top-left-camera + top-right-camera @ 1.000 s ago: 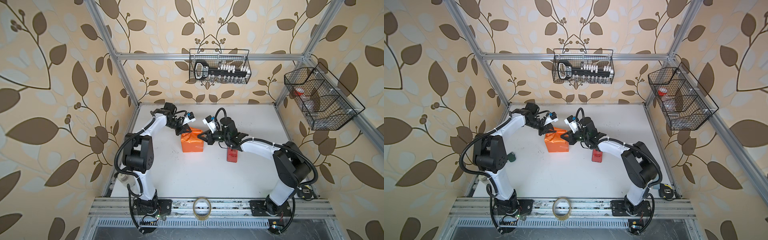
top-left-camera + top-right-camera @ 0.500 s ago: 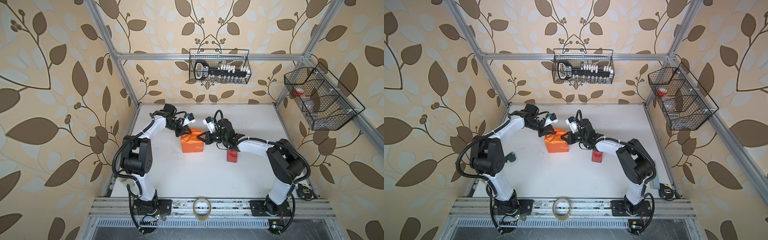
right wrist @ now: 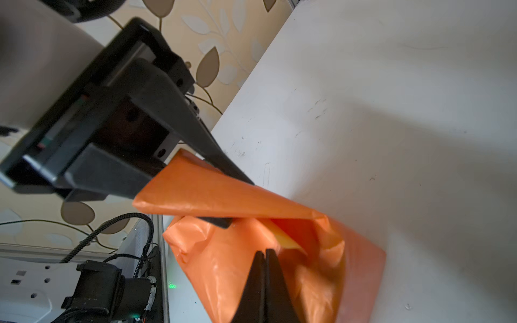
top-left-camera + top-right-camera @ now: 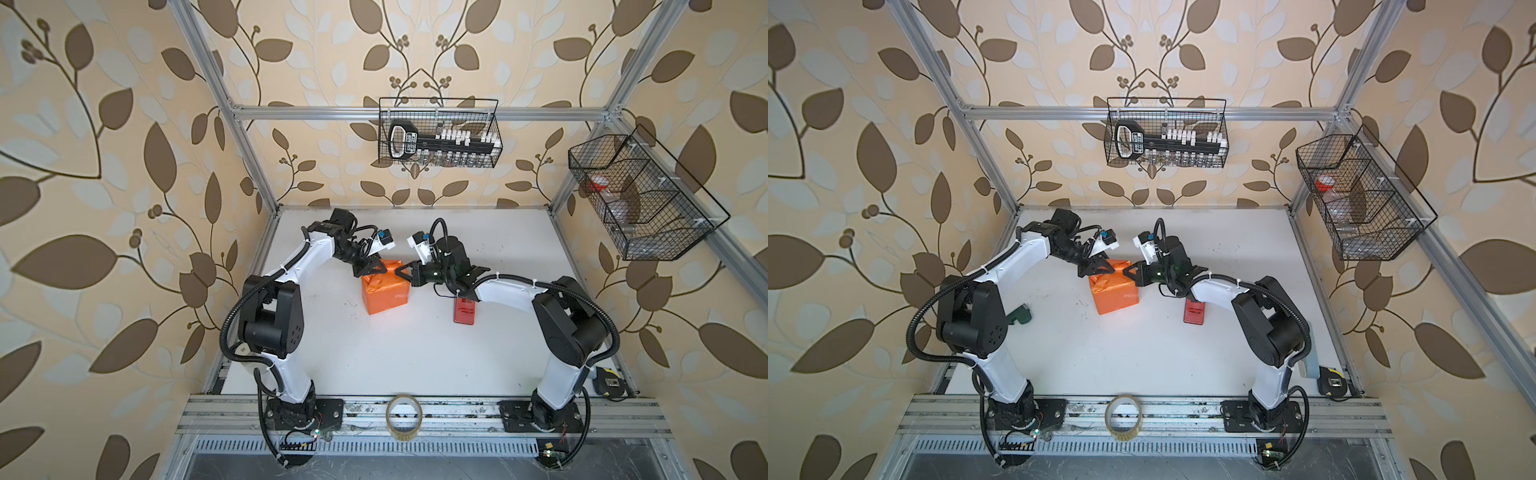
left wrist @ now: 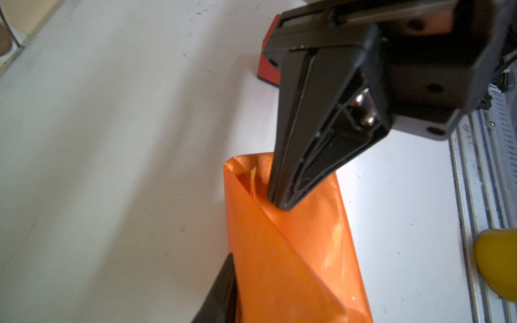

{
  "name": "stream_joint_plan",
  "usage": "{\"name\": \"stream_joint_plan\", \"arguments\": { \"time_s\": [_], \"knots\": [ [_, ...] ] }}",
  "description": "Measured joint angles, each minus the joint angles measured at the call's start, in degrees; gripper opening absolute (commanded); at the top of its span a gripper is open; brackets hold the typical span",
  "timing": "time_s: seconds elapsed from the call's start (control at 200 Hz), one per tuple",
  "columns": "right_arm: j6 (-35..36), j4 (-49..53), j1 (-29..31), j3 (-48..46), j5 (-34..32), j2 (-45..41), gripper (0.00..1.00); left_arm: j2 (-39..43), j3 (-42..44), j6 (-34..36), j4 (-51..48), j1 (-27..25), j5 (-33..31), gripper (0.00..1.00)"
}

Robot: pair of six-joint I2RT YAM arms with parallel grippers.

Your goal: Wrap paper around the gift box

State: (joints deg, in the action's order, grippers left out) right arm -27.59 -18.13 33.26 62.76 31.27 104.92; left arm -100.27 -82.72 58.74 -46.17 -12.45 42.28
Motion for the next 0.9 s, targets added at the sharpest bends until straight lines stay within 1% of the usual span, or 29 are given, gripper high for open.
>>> {"name": "stream_joint_plan", "arguments": {
  "time_s": [0.04, 0.18, 0.25, 0.355, 0.415, 0.52, 0.61, 0.78, 0.9],
  "knots": [
    [0.0, 0.0, 0.0, 0.1, 0.0, 0.1, 0.0, 0.6, 0.0, 0.0, -0.2, -0.4, -0.4, 0.32],
    [0.2, 0.0, 0.4, 0.3, 0.0, 0.2, 0.0, 2.4, 0.0, -1.0, -0.2, -1.0, -1.2, 0.34],
    [0.4, 0.0, 0.6, 0.3, 0.0, 0.2, 0.0, 2.8, 0.0, -2.2, -0.1, -1.1, -1.9, 0.27],
    [1.1, 0.3, 0.8, 0.4, -0.2, 0.2, 0.0, 3.5, 0.8, -4.3, 0.8, -1.4, -2.6, 0.22],
    [1.5, 0.5, 0.8, 0.4, -0.3, 0.2, 0.0, 4.2, 2.1, -5.3, 1.7, -1.8, -3.6, 0.2],
    [1.9, 0.7, 0.8, 0.6, -0.4, 0.2, 0.0, 5.7, 5.2, -6.6, 2.9, -2.8, -5.2, 0.13],
    [2.1, 1.4, 0.9, 0.9, -0.4, 0.2, 0.0, 6.5, 7.1, -9.0, 3.7, -4.1, -6.6, 0.11],
    [2.8, 2.3, 1.2, 1.3, -0.9, 0.2, 0.0, 8.3, 9.0, -14.0, 5.5, -7.1, -8.8, 0.09],
    [3.0, 2.4, 1.3, 1.3, -0.9, 0.2, 0.0, 9.8, 10.9, -16.0, 6.8, -7.5, -9.5, 0.06]
  ]
}}
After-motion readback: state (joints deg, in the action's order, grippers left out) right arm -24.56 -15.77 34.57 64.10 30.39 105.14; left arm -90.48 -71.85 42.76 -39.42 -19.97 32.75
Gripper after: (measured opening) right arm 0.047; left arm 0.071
